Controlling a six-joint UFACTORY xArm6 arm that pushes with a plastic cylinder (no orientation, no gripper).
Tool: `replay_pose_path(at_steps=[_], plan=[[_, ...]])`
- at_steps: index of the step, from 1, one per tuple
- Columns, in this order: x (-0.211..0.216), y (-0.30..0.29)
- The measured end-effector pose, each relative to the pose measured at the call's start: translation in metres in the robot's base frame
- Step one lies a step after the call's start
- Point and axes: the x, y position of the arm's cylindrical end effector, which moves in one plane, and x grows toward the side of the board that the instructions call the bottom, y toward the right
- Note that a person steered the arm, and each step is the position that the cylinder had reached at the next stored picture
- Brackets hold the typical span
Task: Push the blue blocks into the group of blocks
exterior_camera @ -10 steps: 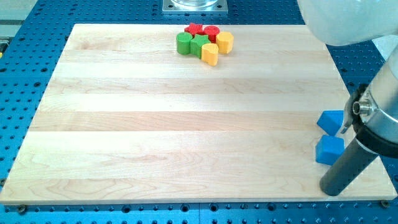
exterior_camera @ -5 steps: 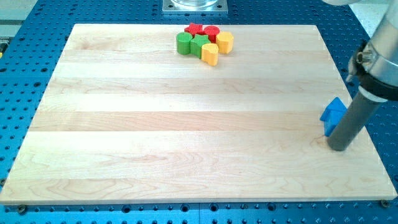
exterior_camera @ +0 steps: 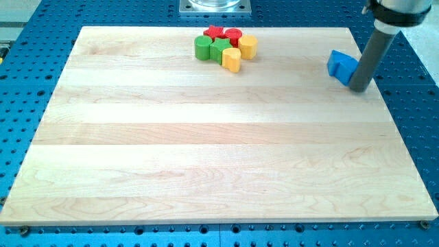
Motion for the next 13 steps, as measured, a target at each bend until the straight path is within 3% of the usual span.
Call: replay_pose_path(at_steps=[1, 7, 10, 12, 13], plan=[[-0.059, 0.006], [-0.076, 0.019], [-0.078, -0.104], [-0.078, -0.124], [-0.078, -0.169]])
